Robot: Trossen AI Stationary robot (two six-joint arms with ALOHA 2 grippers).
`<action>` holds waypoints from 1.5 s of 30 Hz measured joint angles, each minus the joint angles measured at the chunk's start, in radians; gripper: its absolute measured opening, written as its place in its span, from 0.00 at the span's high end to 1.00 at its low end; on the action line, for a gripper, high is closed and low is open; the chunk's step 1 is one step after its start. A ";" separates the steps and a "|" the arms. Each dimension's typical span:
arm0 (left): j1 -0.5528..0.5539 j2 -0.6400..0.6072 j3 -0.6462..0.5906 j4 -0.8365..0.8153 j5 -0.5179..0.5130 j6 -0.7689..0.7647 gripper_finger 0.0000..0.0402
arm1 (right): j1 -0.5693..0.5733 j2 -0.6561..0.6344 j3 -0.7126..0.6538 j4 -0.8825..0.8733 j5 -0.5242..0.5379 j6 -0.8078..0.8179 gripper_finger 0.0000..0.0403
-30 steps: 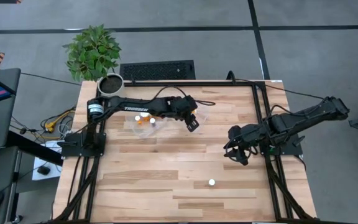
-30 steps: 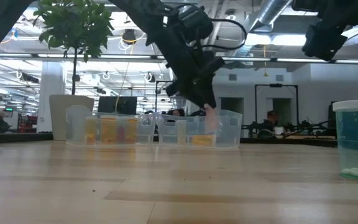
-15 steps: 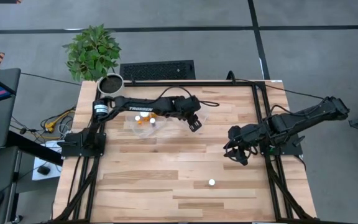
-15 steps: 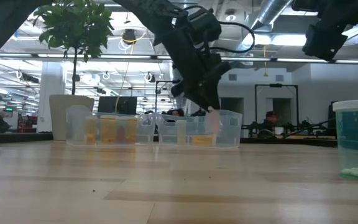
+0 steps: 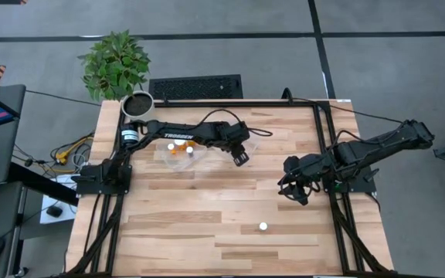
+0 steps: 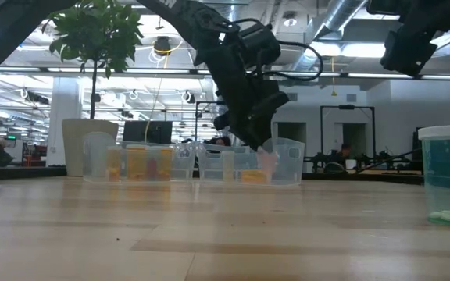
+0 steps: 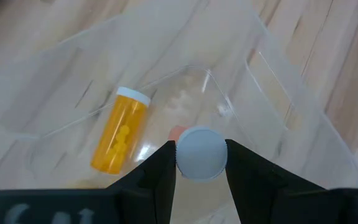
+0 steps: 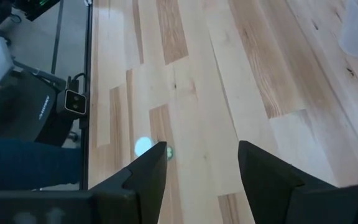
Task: Pick and place medicine bottles into bin by pill shape (circle, oval)
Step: Put the small pink tablet bottle into the right transparent bin, then put the small green tablet bottle into the right transparent bin
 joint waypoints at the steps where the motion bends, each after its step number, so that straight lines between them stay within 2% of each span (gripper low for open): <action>1: 0.000 0.000 0.000 -0.001 0.003 0.000 0.70 | 0.000 0.000 0.000 -0.001 0.000 0.002 0.50; 9: 0.000 0.005 0.000 0.008 0.004 0.022 0.69 | 0.000 0.000 0.000 -0.001 0.000 0.011 0.50; 23: 0.002 0.005 0.000 0.028 -0.003 0.021 0.51 | 0.000 0.000 0.000 -0.001 0.000 0.011 0.50; 32: 0.002 0.004 0.000 0.030 -0.003 0.004 0.45 | 0.000 0.000 0.000 -0.001 0.000 0.011 0.50; 45: 0.002 0.000 0.160 -0.163 -0.031 0.063 0.45 | 0.000 0.000 0.000 -0.002 -0.008 0.012 0.50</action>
